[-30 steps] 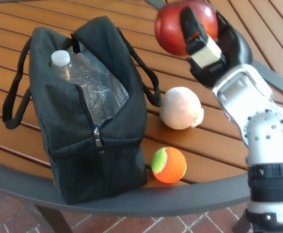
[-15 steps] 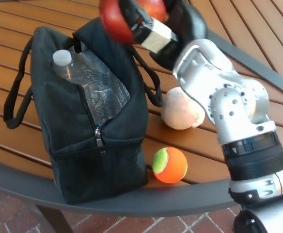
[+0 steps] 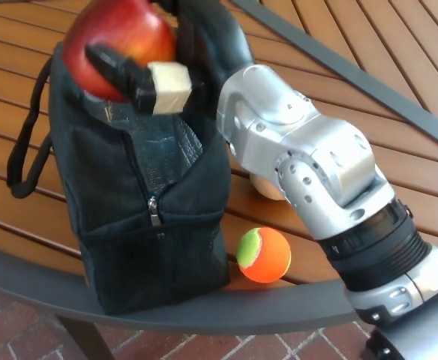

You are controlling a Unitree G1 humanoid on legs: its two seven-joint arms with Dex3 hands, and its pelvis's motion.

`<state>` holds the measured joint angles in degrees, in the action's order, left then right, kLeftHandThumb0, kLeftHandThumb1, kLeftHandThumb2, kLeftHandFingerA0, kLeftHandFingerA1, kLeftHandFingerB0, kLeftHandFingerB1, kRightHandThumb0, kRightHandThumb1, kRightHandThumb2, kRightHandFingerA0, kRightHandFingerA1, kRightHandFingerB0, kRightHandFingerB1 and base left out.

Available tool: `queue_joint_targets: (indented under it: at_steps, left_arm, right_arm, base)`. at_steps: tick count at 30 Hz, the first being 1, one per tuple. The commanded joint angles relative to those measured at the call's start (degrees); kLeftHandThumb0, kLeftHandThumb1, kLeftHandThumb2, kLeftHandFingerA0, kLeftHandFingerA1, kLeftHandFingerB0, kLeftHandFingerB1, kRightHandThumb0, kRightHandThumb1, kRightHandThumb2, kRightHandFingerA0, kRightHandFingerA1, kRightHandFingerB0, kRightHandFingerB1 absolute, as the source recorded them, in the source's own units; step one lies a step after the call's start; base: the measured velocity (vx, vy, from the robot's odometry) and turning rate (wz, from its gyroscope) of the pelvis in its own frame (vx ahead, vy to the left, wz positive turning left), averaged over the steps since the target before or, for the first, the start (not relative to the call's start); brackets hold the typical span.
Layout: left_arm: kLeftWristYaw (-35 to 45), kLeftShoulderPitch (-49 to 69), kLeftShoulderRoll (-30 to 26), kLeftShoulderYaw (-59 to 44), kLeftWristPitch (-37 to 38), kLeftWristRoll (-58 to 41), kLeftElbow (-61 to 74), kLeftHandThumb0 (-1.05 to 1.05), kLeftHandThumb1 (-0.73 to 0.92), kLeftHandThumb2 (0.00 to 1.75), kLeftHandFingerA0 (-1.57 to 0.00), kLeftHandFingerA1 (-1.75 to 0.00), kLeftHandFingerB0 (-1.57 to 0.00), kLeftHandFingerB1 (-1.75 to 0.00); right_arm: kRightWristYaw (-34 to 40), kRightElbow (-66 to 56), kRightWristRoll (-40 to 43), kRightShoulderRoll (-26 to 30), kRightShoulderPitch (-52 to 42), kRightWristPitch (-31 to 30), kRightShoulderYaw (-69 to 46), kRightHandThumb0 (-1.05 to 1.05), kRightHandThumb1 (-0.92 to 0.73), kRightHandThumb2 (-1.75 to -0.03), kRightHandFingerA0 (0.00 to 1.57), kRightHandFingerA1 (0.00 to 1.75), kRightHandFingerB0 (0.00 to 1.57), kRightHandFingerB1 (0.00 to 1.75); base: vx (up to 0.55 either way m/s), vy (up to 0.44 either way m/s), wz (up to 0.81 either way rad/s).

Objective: Pick up a rubric cube, an apple, a tennis ball, a soft toy, a bottle from the table and put it into the lunch box one by one

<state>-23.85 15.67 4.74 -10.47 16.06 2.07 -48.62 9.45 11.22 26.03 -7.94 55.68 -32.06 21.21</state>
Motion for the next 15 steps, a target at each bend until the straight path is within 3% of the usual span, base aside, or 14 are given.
queue_joint_targets:
  at_steps: [1,7,9,10,14,15]
  left_arm:
    - [-0.5,0.8,-1.4,0.4,1.4,1.0,1.0,0.02,0.61,0.90,-1.00,-1.15,-0.92,-0.97]
    - [0.3,1.1,-1.4,0.4,1.4,0.4,1.9,0.04,0.61,0.95,-1.00,-1.19,-0.91,-0.99]
    - [0.6,1.3,-1.3,0.3,1.3,0.1,2.2,0.04,0.61,0.95,-1.00,-1.19,-0.91,-0.99]
    - [0.5,1.1,-1.3,0.2,1.4,0.1,1.9,0.03,0.61,0.93,-1.01,-1.17,-0.92,-0.97]
    - [0.2,0.9,-1.4,0.2,1.6,0.2,1.5,0.03,0.61,0.93,-1.01,-1.17,-0.92,-0.97]
    - [0.2,0.5,-1.6,0.4,2.4,0.5,0.5,0.05,0.59,0.95,-1.01,-1.14,-0.92,-0.96]
  right_arm:
    - [-9.7,-3.3,-16.7,9.7,2.7,9.2,9.5,-0.14,-0.50,-1.26,0.90,1.75,0.78,1.69]
    - [-14.9,-2.9,-25.2,17.9,3.6,17.8,16.6,-0.13,-0.50,-1.24,0.89,1.75,0.74,1.71]
    - [-15.1,-3.0,-25.6,18.4,3.7,17.8,17.1,-0.13,-0.50,-1.24,0.89,1.75,0.74,1.71]
    - [-15.5,-2.4,-26.5,19.4,3.8,19.2,17.7,-0.17,-0.52,-1.18,1.18,1.42,1.01,1.31]
    - [-16.2,-1.5,-27.7,20.8,4.1,21.4,18.3,-0.17,-0.52,-1.18,1.18,1.42,1.01,1.31]
    - [-16.4,-1.0,-28.1,21.6,4.4,21.5,18.2,-0.10,-0.48,-1.26,0.88,1.75,0.76,1.63]
  base:
    - [0.00,0.000,0.00]
    - [0.00,0.000,0.00]
    - [0.00,0.000,0.00]
    - [0.00,0.000,0.00]
    - [0.00,0.000,0.00]
    - [0.00,0.000,0.00]
